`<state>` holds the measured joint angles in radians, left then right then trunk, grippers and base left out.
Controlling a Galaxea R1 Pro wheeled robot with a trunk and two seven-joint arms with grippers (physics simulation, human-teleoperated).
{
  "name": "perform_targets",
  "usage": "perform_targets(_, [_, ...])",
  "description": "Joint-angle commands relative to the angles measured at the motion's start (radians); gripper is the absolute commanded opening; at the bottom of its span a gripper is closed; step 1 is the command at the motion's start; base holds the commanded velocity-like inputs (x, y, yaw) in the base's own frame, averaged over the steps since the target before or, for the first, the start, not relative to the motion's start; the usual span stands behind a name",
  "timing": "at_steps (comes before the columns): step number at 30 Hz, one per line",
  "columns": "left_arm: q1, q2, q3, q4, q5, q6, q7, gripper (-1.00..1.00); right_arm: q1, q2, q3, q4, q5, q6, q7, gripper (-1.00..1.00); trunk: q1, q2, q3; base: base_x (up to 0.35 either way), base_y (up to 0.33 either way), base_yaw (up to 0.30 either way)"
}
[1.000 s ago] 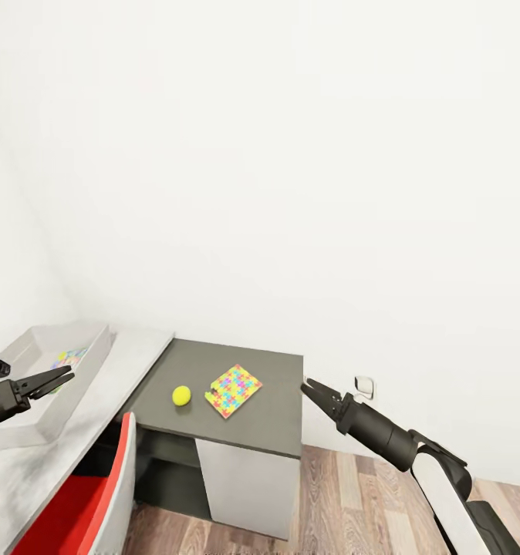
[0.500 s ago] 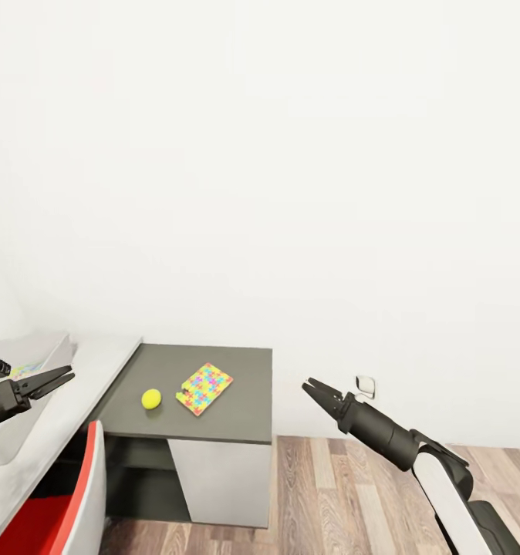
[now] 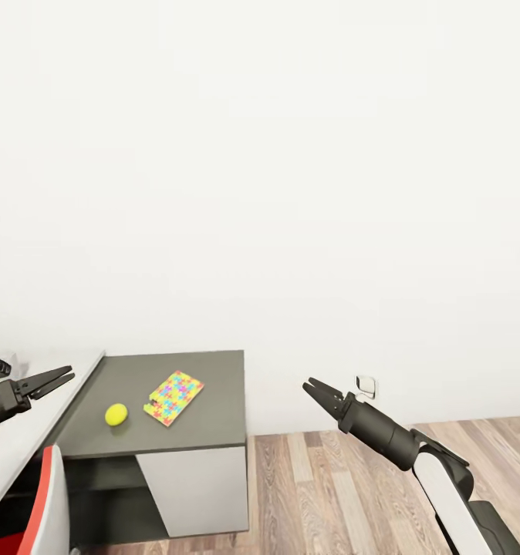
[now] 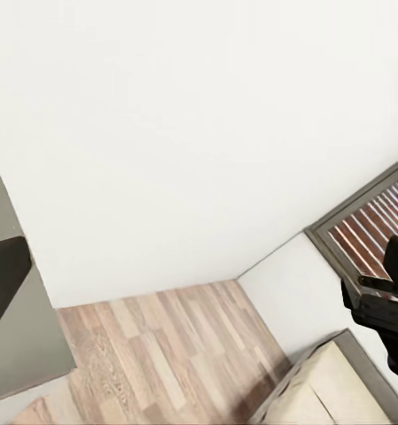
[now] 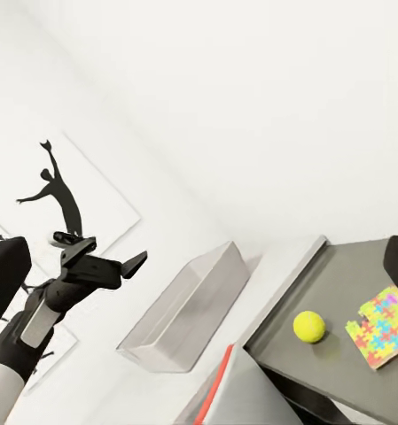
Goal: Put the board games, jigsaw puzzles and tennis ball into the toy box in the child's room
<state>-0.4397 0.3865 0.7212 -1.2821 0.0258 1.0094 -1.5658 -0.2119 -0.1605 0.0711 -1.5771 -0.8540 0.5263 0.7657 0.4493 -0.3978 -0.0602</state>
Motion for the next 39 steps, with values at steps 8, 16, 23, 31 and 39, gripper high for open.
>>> perform_targets(8, [-0.001, 0.0, -0.018, 0.0, -0.003, 0.009, -0.005, 1.0, -0.001, -0.001, -0.008, 0.0, -0.01, 0.009, -0.002, 1.0, 0.001, -0.002, 0.0, 0.0, 0.0, -0.279])
perform_targets(16, [-0.001, 0.0, -0.023, 0.0, -0.003, 0.009, -0.005, 1.0, -0.001, -0.001, -0.011, 0.001, -0.011, 0.009, -0.002, 1.0, 0.001, -0.002, 0.003, -0.071, -0.041, -0.279])
perform_targets(23, [-0.001, 0.0, -0.023, 0.0, -0.003, 0.005, -0.005, 1.0, -0.001, -0.001, -0.011, 0.002, -0.011, 0.01, -0.002, 1.0, 0.001, -0.002, 0.006, -0.147, -0.15, -0.279])
perform_targets(31, [-0.001, 0.0, -0.023, 0.001, -0.003, -0.02, -0.005, 1.0, -0.001, -0.001, -0.011, 0.002, -0.011, 0.009, -0.002, 1.0, 0.001, -0.002, 0.008, -0.016, -0.022, -0.279])
perform_targets(39, [-0.001, 0.0, -0.023, 0.001, -0.003, -0.021, -0.005, 1.0, -0.001, -0.001, -0.011, 0.003, -0.011, 0.009, -0.003, 1.0, 0.001, -0.002, 0.011, -0.039, -0.043, -0.279])
